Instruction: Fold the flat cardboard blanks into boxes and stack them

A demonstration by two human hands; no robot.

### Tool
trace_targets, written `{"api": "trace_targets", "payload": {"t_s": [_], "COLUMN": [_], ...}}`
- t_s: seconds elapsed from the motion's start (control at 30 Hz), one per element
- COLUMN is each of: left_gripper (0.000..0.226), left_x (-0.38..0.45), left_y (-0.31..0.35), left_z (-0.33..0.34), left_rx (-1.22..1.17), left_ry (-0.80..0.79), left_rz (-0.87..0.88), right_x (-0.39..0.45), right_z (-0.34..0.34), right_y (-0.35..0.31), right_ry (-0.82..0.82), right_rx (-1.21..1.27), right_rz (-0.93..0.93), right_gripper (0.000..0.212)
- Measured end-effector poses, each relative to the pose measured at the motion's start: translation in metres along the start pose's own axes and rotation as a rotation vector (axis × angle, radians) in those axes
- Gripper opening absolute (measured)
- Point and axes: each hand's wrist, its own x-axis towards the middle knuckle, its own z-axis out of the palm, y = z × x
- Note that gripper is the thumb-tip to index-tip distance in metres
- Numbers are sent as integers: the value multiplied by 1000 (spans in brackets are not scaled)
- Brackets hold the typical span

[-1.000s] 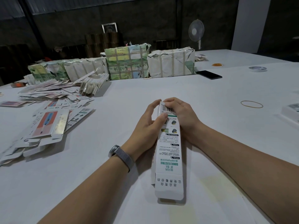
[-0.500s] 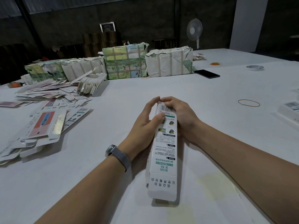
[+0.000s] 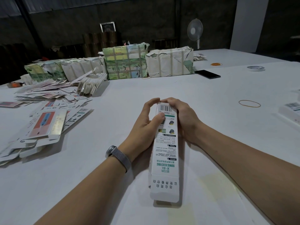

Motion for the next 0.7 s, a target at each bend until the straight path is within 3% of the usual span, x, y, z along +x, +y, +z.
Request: {"api": "trace_targets", "payload": {"t_s": [0.33,0.47,0.7], "left_gripper": [27,28,28], "left_x": [1,4,6], "left_y": [-3,-4,-5], "left_z": [-1,-1,-2], "left_rx": [34,22,-22], "left_ry": [7,37,152], "left_rz": [18,28,65], "right_x": [-4,-2,-3], "right_z": [0,2,0], "right_y": [0,2,3], "right_ry": [3,47,-27], "right_rx": [-51,-42,-13], "right_rz": [-28,-55,-48], "right_gripper": [37,25,10]}}
